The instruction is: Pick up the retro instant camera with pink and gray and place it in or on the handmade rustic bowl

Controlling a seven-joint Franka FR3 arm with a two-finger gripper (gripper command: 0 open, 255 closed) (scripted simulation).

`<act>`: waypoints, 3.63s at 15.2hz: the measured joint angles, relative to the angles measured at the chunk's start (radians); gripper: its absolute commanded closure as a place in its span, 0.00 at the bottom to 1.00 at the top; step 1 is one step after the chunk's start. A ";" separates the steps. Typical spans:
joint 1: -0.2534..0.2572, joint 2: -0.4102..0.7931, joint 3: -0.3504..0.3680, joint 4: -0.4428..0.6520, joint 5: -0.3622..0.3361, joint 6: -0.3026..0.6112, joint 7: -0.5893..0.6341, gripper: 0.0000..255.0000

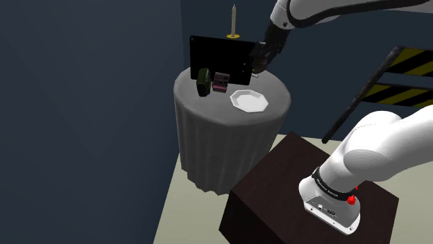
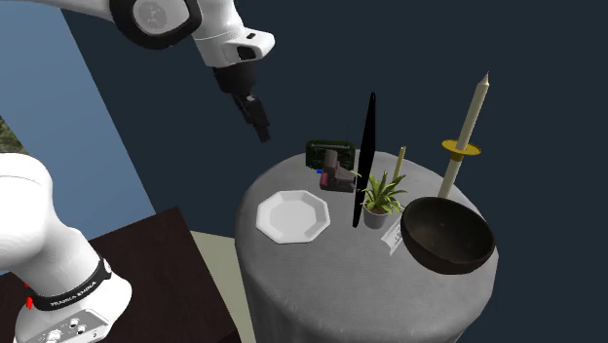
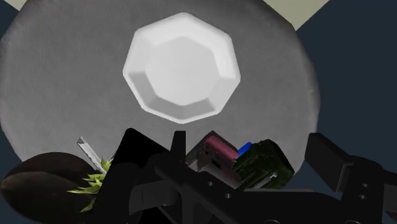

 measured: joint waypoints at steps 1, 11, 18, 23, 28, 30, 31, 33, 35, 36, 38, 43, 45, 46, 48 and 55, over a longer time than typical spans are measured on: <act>0.002 0.029 -0.009 -0.002 0.004 0.041 -0.007 0.00; 0.051 0.383 -0.079 0.073 0.120 0.405 -0.100 0.00; 0.066 0.620 -0.091 0.197 0.294 0.556 -0.231 0.00; 0.060 0.700 -0.076 0.228 0.350 0.604 -0.270 0.00; 0.055 0.731 -0.067 0.235 0.373 0.626 -0.286 0.00; 0.055 0.732 -0.067 0.236 0.373 0.627 -0.286 0.00; 0.055 0.732 -0.067 0.236 0.373 0.627 -0.286 0.00; 0.055 0.732 -0.067 0.236 0.373 0.627 -0.286 1.00; 0.055 0.731 -0.067 0.236 0.373 0.627 -0.286 1.00; 0.055 0.731 -0.067 0.236 0.373 0.627 -0.286 1.00; 0.055 0.731 -0.067 0.236 0.373 0.627 -0.286 1.00; 0.056 0.728 -0.069 0.238 0.369 0.622 -0.283 1.00; 0.059 0.710 -0.076 0.239 0.353 0.602 -0.271 1.00; 0.062 0.700 -0.079 0.240 0.343 0.592 -0.263 1.00; 0.065 0.685 -0.085 0.252 0.326 0.566 -0.248 1.00; 0.073 0.631 -0.098 0.283 0.272 0.485 -0.203 1.00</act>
